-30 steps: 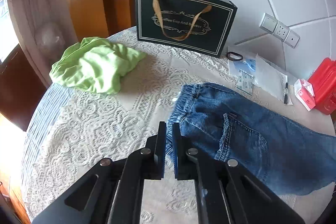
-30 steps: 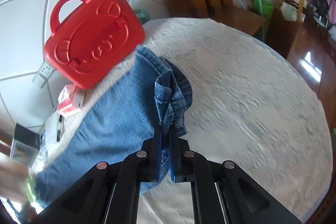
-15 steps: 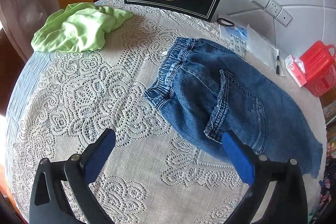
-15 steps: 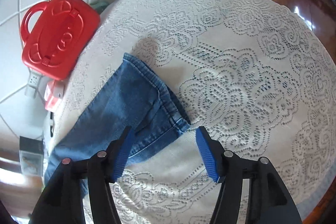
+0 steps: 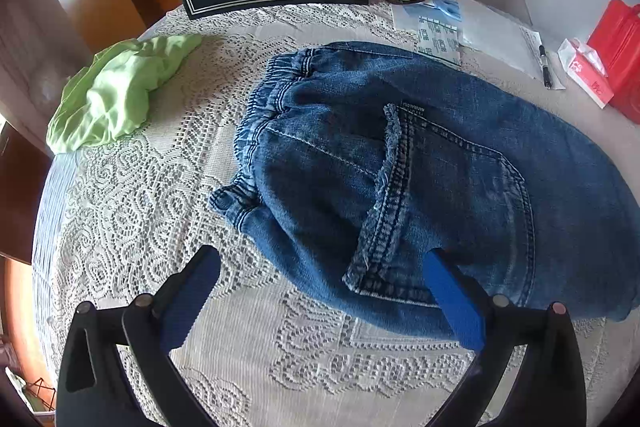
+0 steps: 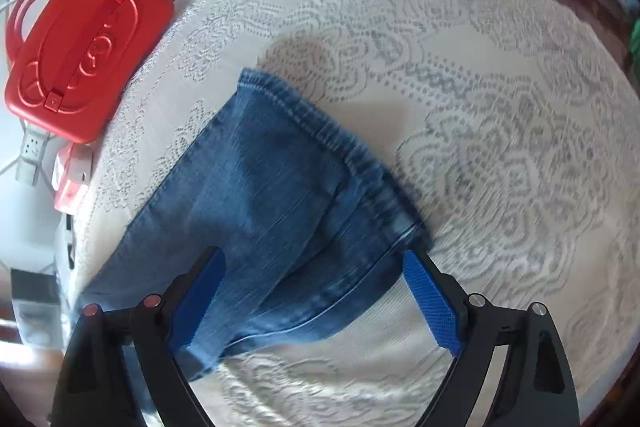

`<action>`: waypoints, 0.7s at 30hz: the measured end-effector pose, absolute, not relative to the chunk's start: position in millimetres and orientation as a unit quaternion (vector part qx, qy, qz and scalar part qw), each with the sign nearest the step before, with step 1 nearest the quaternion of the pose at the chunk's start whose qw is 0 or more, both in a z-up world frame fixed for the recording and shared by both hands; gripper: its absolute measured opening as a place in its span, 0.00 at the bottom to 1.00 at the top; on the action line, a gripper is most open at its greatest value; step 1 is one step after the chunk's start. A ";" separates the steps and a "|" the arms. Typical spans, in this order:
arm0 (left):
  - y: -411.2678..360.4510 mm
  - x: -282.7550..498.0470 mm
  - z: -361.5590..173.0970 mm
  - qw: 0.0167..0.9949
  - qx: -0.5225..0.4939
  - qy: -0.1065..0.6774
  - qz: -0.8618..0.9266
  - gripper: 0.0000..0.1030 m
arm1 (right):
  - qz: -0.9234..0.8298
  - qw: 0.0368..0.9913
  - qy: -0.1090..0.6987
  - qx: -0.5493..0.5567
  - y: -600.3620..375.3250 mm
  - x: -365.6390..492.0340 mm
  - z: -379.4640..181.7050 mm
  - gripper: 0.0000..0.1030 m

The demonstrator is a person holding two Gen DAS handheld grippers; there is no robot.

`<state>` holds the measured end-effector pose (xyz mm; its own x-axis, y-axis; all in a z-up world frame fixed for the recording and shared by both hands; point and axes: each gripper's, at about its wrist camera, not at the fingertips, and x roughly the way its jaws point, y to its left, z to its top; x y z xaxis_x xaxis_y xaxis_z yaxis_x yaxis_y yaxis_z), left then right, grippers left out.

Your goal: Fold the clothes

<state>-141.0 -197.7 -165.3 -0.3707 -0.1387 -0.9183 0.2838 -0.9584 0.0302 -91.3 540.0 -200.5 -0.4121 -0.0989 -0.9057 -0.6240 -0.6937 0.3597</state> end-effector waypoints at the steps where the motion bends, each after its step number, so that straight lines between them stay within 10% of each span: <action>1: -201.0 -142.9 -167.0 0.127 0.546 0.071 -0.825 1.00 | 0.759 0.175 0.361 -0.513 537.7 -89.8 -200.7 0.89; 13: -220.7 -163.3 -206.3 0.144 0.560 0.138 -0.804 1.00 | 0.751 0.197 0.354 -0.521 520.3 -103.1 -208.1 0.88; 15: -221.8 -163.4 -204.9 0.144 0.561 0.143 -0.803 1.00 | 0.774 0.200 0.278 -0.533 502.8 -117.7 -203.1 0.56; 18: -218.0 -163.6 -193.4 0.129 0.561 0.144 -0.805 0.64 | 0.782 0.198 0.201 -0.555 482.4 -133.7 -204.1 0.27; 19: -215.6 -163.4 -187.9 0.123 0.558 0.144 -0.808 0.26 | 0.785 0.198 0.185 -0.557 478.8 -136.5 -203.4 0.24; 21: -214.1 -163.4 -179.6 0.117 0.549 0.148 -0.814 0.15 | 0.789 0.186 0.204 -0.549 484.1 -134.1 -202.4 0.17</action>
<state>-163.4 -214.1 -179.6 -0.3697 -0.0284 -0.9287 0.3534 -0.9287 -0.1123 -134.1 484.1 -202.4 -0.3272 0.0685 -0.9425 -0.5175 -0.8475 0.1181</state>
